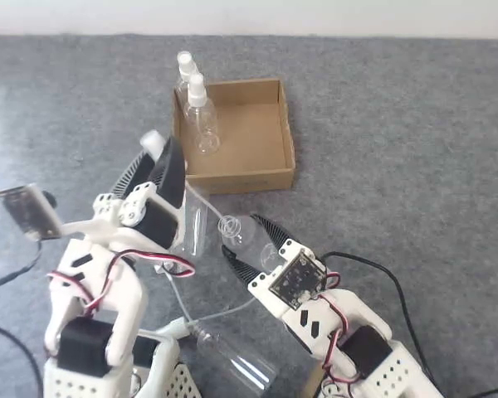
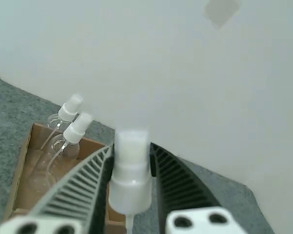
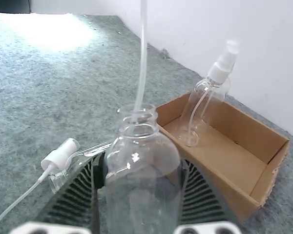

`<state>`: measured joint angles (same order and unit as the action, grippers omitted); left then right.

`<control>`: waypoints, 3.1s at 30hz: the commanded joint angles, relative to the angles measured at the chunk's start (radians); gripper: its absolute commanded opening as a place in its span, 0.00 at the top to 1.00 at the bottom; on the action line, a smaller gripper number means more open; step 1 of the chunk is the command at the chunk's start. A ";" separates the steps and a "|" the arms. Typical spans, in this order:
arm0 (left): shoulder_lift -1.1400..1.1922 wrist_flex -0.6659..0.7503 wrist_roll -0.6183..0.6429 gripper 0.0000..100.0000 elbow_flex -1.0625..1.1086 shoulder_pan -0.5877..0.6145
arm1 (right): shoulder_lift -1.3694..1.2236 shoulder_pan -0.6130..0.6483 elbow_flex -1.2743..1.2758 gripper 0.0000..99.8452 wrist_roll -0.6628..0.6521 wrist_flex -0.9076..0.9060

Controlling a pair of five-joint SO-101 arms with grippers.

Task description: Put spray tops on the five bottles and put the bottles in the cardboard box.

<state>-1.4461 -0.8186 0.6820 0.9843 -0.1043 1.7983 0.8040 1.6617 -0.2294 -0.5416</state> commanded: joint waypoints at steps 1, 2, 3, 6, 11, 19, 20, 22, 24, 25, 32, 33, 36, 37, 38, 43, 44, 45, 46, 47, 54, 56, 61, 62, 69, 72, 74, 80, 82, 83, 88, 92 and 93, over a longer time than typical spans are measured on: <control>-0.012 -0.018 -0.041 0.99 -0.005 -0.008 | 0.012 0.002 0.021 0.99 0.009 0.004; -0.012 -0.015 -0.041 0.99 0.007 -0.008 | 0.012 0.002 0.021 0.99 0.014 0.004; -0.012 -0.012 -0.043 0.99 0.016 -0.008 | 0.012 0.002 0.021 0.99 0.015 0.004; -0.012 -0.011 -0.043 0.99 0.039 -0.008 | 0.013 0.002 0.021 0.99 0.015 0.004; -0.012 -0.014 -0.078 0.99 0.045 -0.020 | 0.015 0.002 0.021 0.99 0.017 0.004; -0.012 -0.012 -0.143 0.99 0.101 -0.141 | 0.016 0.002 0.021 0.99 0.018 0.013; -0.012 -0.012 -0.144 0.99 0.104 -0.150 | 0.016 0.002 0.021 0.99 0.018 0.013; -0.012 -0.012 -0.144 0.99 0.108 -0.157 | 0.016 0.002 0.021 0.99 0.018 0.015; -0.012 -0.012 -0.144 0.99 0.108 -0.157 | 0.016 0.001 0.021 0.99 0.017 0.015; -0.012 -0.012 -0.144 0.99 0.108 -0.157 | 0.016 0.001 0.021 0.99 0.017 0.015; -0.012 -0.015 -0.146 0.99 0.110 -0.157 | 0.016 -0.021 0.021 0.99 0.009 0.015; -0.012 -0.015 -0.153 0.99 0.111 -0.157 | 0.016 -0.033 0.021 0.99 0.009 0.015; -0.012 -0.002 -0.187 0.99 0.133 -0.172 | 0.016 -0.062 0.021 0.99 0.009 0.018; -0.012 0.009 -0.195 0.99 0.143 -0.181 | 0.016 -0.070 0.021 0.99 0.011 0.033; -0.012 0.018 -0.203 0.99 0.154 -0.190 | 0.016 -0.077 0.021 0.99 0.014 0.048; -0.012 0.089 -0.250 0.99 0.217 -0.224 | 0.016 -0.085 0.021 0.99 0.017 0.058; -0.012 0.100 -0.258 0.99 0.225 -0.227 | 0.016 -0.085 0.021 0.99 0.017 0.058; -0.012 0.106 -0.264 0.99 0.231 -0.227 | 0.016 -0.085 0.021 0.99 0.017 0.059; -0.012 0.109 -0.264 0.99 0.234 -0.227 | 0.016 -0.085 0.021 0.99 0.017 0.059; -0.012 0.107 -0.264 0.99 0.234 -0.227 | 0.016 -0.085 0.021 0.99 0.017 0.059; -0.012 0.103 -0.264 0.99 0.234 -0.229 | 0.016 -0.085 0.021 0.99 0.018 0.062; -0.012 0.103 -0.264 0.99 0.236 -0.229 | 0.016 -0.085 0.021 0.99 0.018 0.062; -0.012 0.103 -0.276 0.99 0.254 -0.261 | 0.016 -0.085 0.021 0.99 0.018 0.062; -0.012 0.101 -0.293 0.99 0.255 -0.276 | 0.016 -0.085 0.021 0.99 0.018 0.062; -0.012 0.080 -0.313 0.99 0.260 -0.316 | 0.016 -0.088 0.021 0.99 0.018 0.064; -0.012 0.080 -0.313 0.99 0.260 -0.315 | 0.016 -0.088 0.021 0.99 0.018 0.064; -0.012 0.080 -0.313 0.99 0.260 -0.315 | 0.016 -0.090 0.021 0.99 0.021 0.082; -0.012 0.041 -0.310 0.91 0.255 -0.315 | 0.016 -0.091 0.021 0.99 0.155 0.091; -0.012 0.026 -0.308 0.86 0.254 -0.315 | 0.016 -0.091 0.021 0.99 0.155 0.091; -0.012 0.026 -0.308 0.85 0.254 -0.311 | 0.016 -0.091 0.021 0.99 0.155 0.091; -0.012 0.023 -0.308 0.83 0.248 -0.310 | 0.016 -0.091 0.021 0.99 0.155 0.091; -0.012 -0.040 -0.285 0.83 0.189 -0.273 | 0.016 -0.091 0.021 0.99 0.163 0.091; -0.012 -0.058 -0.278 0.83 0.173 -0.261 | 0.016 -0.091 0.021 0.99 0.164 0.091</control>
<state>-1.4400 -0.8232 0.3736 1.2482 -0.3974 1.7983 0.7288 1.6617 -0.0790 -0.4772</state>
